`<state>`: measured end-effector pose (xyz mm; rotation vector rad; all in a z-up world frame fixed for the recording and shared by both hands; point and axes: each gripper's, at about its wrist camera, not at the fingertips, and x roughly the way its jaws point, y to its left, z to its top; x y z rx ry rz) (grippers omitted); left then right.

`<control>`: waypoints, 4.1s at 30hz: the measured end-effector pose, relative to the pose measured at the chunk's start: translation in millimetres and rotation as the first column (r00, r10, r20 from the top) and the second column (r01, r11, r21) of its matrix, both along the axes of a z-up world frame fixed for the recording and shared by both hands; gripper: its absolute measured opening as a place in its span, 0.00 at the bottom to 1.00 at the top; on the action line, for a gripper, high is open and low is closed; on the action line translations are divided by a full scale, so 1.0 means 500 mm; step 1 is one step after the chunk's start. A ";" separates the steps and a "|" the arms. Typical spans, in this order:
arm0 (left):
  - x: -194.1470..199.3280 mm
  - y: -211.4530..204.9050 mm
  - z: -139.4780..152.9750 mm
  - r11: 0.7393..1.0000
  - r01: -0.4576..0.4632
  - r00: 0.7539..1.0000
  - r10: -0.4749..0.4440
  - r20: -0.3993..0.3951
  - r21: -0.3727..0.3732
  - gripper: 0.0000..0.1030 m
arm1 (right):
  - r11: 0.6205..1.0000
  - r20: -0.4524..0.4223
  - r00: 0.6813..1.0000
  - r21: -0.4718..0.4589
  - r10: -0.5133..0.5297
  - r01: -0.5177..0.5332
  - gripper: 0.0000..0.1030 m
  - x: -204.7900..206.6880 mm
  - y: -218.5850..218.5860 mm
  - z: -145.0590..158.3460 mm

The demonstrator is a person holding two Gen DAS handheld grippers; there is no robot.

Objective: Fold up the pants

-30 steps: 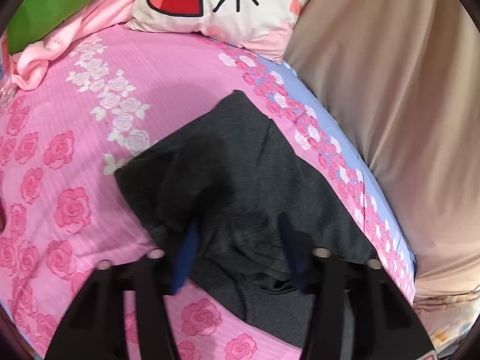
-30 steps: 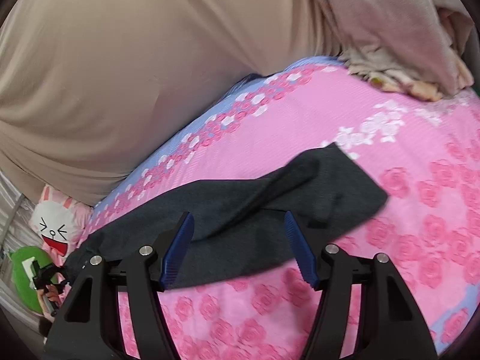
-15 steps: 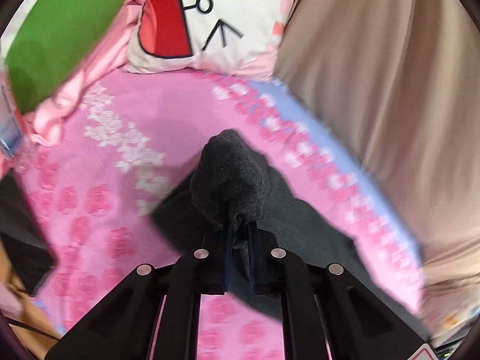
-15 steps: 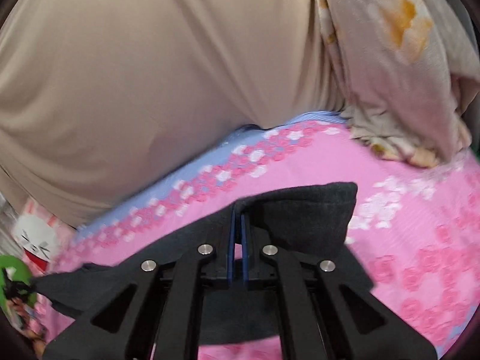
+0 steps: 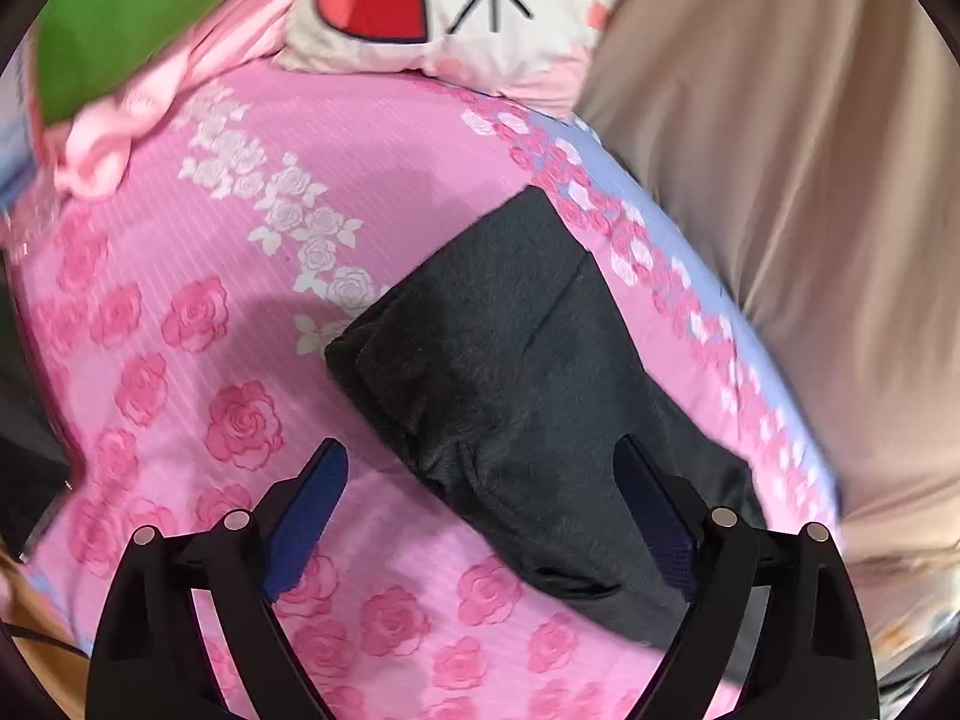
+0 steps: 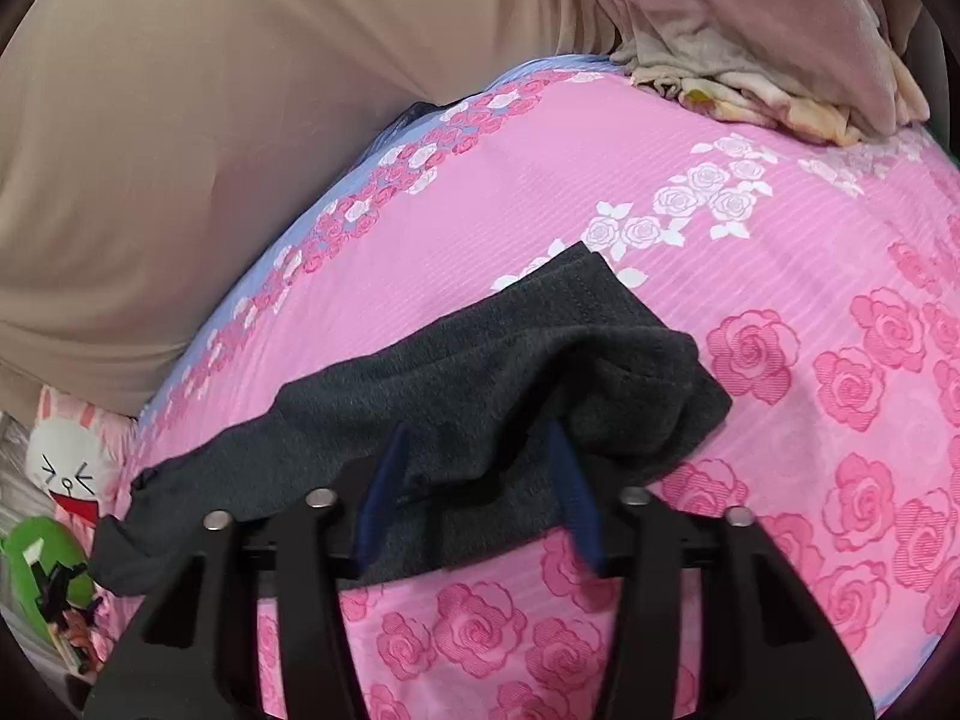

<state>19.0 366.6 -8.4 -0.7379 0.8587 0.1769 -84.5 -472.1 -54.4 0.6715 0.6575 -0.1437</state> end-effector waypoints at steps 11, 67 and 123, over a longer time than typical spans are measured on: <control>0.067 0.006 0.007 0.998 0.012 0.999 -0.015 -0.046 -0.069 0.09 | 0.993 -0.036 0.999 -0.119 -0.017 0.013 0.03 0.020 0.025 0.026; 0.076 0.030 -0.053 0.996 0.083 0.988 -0.088 -0.125 -0.042 0.17 | 0.982 -0.063 0.995 -0.180 -0.075 0.062 0.08 -0.031 -0.017 -0.001; -0.041 -0.562 -0.009 0.735 0.266 0.956 -0.283 -0.075 0.623 0.69 | 0.625 -0.205 0.765 -0.468 0.611 -0.625 0.05 0.119 0.633 0.000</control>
